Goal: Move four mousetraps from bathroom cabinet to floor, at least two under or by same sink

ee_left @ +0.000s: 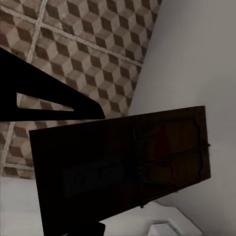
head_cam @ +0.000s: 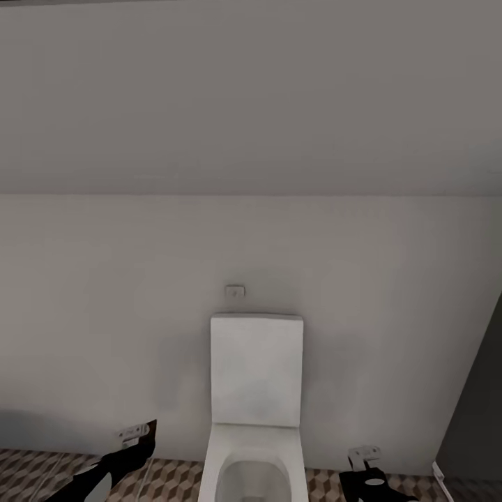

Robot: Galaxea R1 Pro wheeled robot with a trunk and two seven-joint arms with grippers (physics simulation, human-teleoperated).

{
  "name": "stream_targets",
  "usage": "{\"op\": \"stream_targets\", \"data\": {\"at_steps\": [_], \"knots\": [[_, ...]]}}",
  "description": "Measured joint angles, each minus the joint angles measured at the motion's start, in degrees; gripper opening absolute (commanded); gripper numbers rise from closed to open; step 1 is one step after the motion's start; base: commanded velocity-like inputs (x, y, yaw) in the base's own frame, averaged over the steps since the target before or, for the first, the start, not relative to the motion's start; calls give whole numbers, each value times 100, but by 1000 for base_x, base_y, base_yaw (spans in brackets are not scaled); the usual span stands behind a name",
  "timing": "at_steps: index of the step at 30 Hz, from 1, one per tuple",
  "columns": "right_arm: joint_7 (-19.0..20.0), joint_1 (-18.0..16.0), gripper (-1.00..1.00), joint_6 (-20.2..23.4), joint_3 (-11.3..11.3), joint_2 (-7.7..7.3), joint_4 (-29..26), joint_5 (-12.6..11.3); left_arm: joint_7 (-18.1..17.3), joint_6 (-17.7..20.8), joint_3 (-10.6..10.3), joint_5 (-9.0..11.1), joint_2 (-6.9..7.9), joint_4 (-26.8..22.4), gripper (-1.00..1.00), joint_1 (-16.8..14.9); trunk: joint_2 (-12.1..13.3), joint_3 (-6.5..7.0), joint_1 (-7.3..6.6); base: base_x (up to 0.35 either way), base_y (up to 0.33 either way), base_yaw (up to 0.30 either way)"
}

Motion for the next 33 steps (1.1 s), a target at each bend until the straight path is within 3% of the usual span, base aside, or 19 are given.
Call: {"op": "stream_targets", "data": {"at_steps": [19, 33], "knots": [[6, 0, -100, 13, 4, -8, -8, -5, 30, -62, -10, -51, -6, 350, -100, -1, -762, -341, 417, 0, 0, 0], [6, 0, -100, 14, 5, 16, -8, -5, 6, -81, -10, -78, 10, 356, -100, 1, -764, -342, 421, -62, 0, 0]]}}
